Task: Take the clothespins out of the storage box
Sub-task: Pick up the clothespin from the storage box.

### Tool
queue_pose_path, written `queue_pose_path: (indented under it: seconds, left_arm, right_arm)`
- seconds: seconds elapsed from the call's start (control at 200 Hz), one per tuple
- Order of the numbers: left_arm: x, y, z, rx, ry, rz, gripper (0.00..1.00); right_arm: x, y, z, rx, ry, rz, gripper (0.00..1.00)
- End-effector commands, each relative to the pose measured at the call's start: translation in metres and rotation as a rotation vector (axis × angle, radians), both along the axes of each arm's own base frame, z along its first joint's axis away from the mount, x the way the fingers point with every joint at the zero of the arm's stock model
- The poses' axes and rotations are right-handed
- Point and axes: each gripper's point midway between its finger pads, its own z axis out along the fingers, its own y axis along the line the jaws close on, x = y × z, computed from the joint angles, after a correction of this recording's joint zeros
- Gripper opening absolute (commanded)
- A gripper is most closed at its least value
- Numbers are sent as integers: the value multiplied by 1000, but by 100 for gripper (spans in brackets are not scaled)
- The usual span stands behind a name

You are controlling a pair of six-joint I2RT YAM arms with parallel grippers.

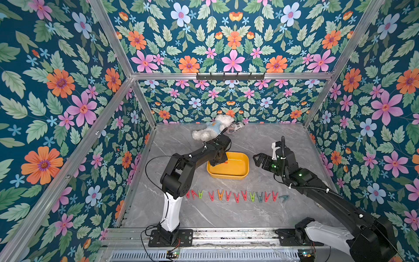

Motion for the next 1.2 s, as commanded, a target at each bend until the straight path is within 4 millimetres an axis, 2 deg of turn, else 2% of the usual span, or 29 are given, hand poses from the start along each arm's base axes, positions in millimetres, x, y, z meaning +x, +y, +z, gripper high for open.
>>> queue_pose_path:
  seconds: [0.0,0.235,0.66,0.77,0.875,1.04,1.2]
  left_arm:
    - [1,10,-4,41,-5,38,29]
    - [5,8,-18,28,16,55,29]
    - [8,3,-27,18,27,35,30]
    - [8,4,-27,22,27,37,19]
    - [7,5,-24,26,24,38,18]
    - [4,5,-14,12,16,32,6]
    - [-3,7,2,-10,-4,30,6]
  right_arm:
    - [3,3,3,17,-13,0,99]
    - [3,2,2,10,-12,0,99]
    - [4,4,0,13,-5,6,99]
    - [5,5,0,17,-6,8,99]
    - [5,6,3,20,-10,9,99]
    - [6,8,5,27,-13,16,99]
    - [7,13,9,42,-22,31,99]
